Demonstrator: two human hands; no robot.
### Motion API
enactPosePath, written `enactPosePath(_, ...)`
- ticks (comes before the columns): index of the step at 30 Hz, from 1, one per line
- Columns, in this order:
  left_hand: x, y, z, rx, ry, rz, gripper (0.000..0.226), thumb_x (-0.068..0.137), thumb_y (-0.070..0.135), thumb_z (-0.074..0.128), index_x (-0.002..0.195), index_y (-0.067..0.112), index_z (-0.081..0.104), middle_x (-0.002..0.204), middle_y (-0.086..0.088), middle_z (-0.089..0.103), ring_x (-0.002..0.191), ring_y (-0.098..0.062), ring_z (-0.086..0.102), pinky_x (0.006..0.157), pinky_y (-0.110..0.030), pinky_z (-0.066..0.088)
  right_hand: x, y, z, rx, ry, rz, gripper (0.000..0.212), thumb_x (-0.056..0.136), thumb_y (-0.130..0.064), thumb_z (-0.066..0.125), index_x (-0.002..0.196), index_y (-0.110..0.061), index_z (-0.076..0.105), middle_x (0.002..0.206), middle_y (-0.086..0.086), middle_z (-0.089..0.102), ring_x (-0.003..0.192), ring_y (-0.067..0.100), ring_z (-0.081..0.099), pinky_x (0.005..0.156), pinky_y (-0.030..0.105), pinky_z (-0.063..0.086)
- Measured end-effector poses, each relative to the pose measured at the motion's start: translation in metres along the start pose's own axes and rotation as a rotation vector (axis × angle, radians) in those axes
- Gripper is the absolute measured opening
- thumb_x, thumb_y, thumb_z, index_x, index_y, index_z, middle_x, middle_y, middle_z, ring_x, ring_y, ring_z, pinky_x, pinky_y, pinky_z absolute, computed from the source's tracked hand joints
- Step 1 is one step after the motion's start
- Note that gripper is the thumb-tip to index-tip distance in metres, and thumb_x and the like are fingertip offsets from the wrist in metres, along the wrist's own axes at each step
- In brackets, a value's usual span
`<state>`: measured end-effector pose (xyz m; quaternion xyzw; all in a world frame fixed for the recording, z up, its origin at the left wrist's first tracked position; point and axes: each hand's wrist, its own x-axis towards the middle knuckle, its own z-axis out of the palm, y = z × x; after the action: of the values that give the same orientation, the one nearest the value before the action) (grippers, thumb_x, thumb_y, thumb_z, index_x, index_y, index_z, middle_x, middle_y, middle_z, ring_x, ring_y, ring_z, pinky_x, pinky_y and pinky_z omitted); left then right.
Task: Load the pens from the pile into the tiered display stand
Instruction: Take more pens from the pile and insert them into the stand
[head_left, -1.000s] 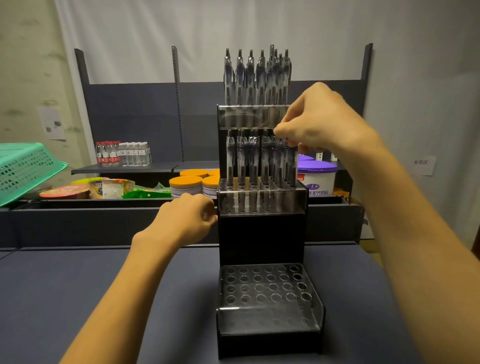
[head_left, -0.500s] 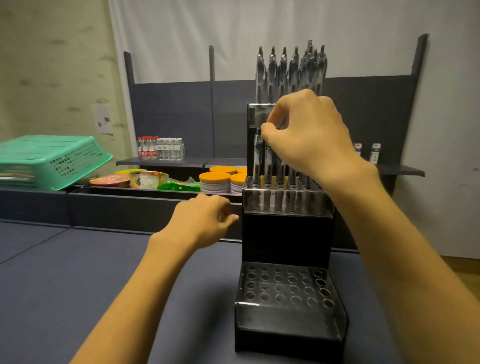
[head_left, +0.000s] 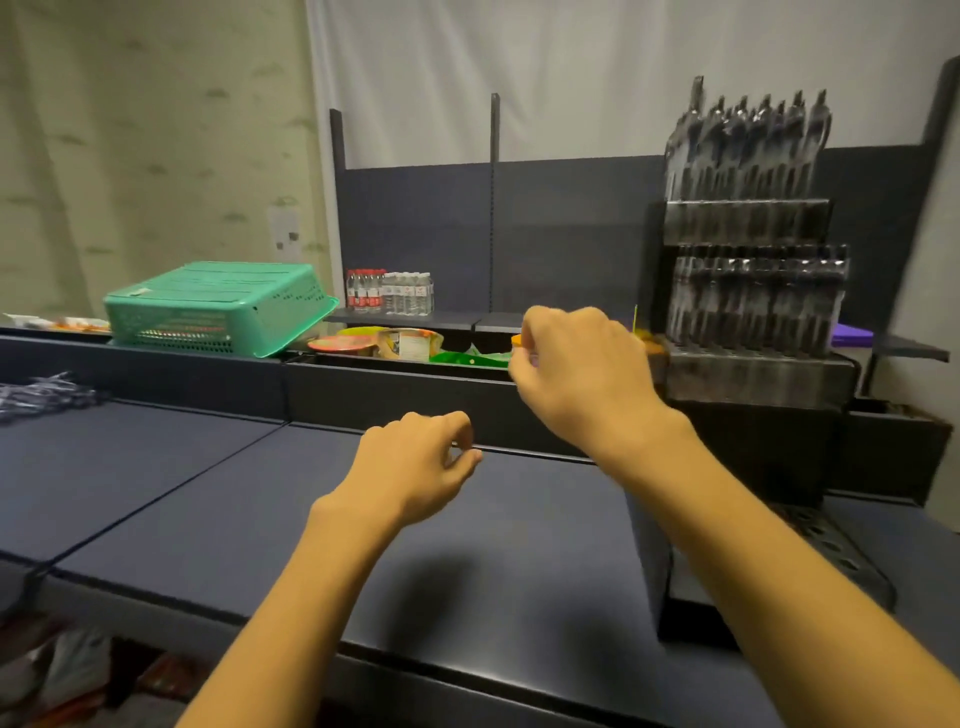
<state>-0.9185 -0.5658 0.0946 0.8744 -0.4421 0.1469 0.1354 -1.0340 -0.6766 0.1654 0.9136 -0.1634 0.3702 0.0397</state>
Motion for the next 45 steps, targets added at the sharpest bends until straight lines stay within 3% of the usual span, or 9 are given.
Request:
enactPosePath(6, -0.056, -0.114, -0.014, 0.035, 0.04, 0.038, 0.024, 0.095, 0.05, 0.043, 0.106, 0.03, 0.052, 0.093, 0.008, 0.065, 0.085, -0.014, 0.057, 0.067, -0.029, 0.038, 0.001, -0.112, 0.054, 0.02, 0.004, 0.074, 0.022, 0.097, -0.031, 0.047, 0.105, -0.014, 0.059, 0.095, 0.009, 0.065, 0.086, 0.027, 0.062, 0.062, 0.033, 0.041)
enactPosePath(14, -0.121, -0.273, -0.018, 0.028, -0.005, 0.0, 0.022, 0.094, 0.045, 0.045, 0.107, 0.029, 0.052, 0.105, 0.008, 0.061, 0.099, -0.016, 0.056, 0.07, -0.031, 0.038, 0.023, -0.274, 0.131, 0.057, -0.076, 0.067, 0.022, 0.098, -0.031, 0.047, 0.108, -0.013, 0.056, 0.106, 0.011, 0.062, 0.092, 0.032, 0.062, 0.065, 0.034, 0.035)
enactPosePath(23, -0.132, -0.427, -0.017, 0.028, -0.005, -0.059, 0.018, 0.095, 0.046, 0.045, 0.104, 0.031, 0.051, 0.103, 0.01, 0.058, 0.096, -0.015, 0.055, 0.067, -0.029, 0.035, 0.081, -0.382, 0.221, 0.035, -0.147, 0.002, 0.021, 0.097, -0.028, 0.045, 0.106, -0.012, 0.054, 0.104, 0.012, 0.061, 0.091, 0.035, 0.06, 0.064, 0.034, 0.035)
enactPosePath(34, -0.077, -0.661, -0.038, 0.114, -0.072, -0.099, 0.015, 0.097, 0.043, 0.042, 0.105, 0.034, 0.049, 0.109, 0.011, 0.055, 0.101, -0.013, 0.053, 0.073, -0.03, 0.042, 0.212, -0.52, 0.353, 0.055, -0.204, -0.021, 0.015, 0.094, -0.02, 0.046, 0.099, -0.008, 0.052, 0.098, 0.014, 0.059, 0.089, 0.038, 0.058, 0.063, 0.035, 0.031)
enactPosePath(38, -0.071, -0.75, -0.044, 0.141, -0.099, -0.134, 0.015, 0.096, 0.042, 0.043, 0.107, 0.035, 0.049, 0.111, 0.011, 0.054, 0.106, -0.012, 0.051, 0.073, -0.03, 0.041, 0.25, -0.57, 0.392, 0.046, -0.236, -0.032, 0.009, 0.093, -0.018, 0.046, 0.091, -0.009, 0.047, 0.086, 0.011, 0.05, 0.084, 0.037, 0.056, 0.061, 0.035, 0.031)
enactPosePath(41, -0.07, -0.814, -0.042, 0.12, -0.102, -0.136, 0.02, 0.097, 0.037, 0.044, 0.116, 0.035, 0.05, 0.118, 0.011, 0.051, 0.112, -0.013, 0.049, 0.076, -0.029, 0.041, 0.273, -0.606, 0.419, 0.031, -0.231, -0.03, 0.008, 0.091, -0.018, 0.047, 0.09, -0.009, 0.048, 0.083, 0.009, 0.045, 0.084, 0.038, 0.056, 0.061, 0.035, 0.032)
enactPosePath(45, -0.06, -0.894, -0.035, 0.1, -0.084, -0.042, 0.037, 0.097, 0.038, 0.046, 0.134, 0.031, 0.045, 0.129, 0.008, 0.046, 0.117, -0.016, 0.044, 0.092, -0.029, 0.041, 0.295, -0.647, 0.456, -0.033, -0.233, 0.014, 0.013, 0.091, -0.02, 0.047, 0.097, -0.01, 0.053, 0.093, 0.011, 0.056, 0.089, 0.038, 0.057, 0.063, 0.034, 0.034)
